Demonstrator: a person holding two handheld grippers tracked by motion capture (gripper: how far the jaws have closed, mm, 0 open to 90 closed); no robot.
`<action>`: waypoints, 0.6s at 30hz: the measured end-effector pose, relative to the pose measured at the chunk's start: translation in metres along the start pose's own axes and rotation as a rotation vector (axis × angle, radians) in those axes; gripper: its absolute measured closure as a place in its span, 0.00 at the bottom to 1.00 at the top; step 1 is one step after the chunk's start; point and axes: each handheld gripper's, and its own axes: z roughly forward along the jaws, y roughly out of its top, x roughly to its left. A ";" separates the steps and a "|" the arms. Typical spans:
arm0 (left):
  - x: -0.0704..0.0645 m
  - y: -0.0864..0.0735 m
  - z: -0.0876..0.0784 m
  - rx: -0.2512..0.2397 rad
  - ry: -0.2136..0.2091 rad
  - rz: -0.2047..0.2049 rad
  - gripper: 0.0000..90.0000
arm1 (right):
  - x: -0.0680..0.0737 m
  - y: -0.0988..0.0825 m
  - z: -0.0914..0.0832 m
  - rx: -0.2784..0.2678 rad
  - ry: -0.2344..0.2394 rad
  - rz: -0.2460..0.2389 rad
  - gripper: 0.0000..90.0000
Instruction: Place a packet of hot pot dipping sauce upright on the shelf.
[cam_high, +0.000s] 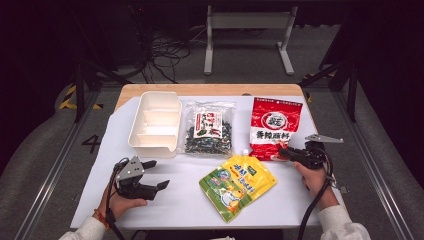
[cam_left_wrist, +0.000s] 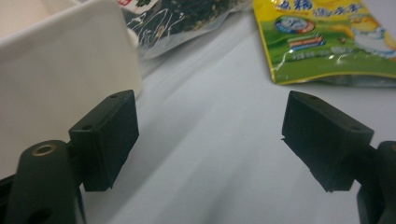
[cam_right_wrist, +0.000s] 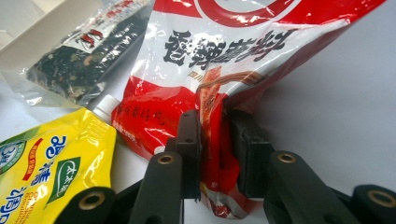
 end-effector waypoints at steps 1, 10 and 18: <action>-0.001 0.003 0.002 -0.001 -0.007 -0.001 0.21 | 0.001 0.000 -0.001 -0.006 -0.001 -0.010 0.83; -0.007 0.024 0.017 -0.001 -0.062 0.021 0.22 | 0.011 0.006 -0.016 -0.121 -0.014 -0.092 0.84; -0.011 0.044 0.035 0.000 -0.123 0.027 0.21 | 0.028 0.012 -0.033 -0.214 0.021 -0.144 0.84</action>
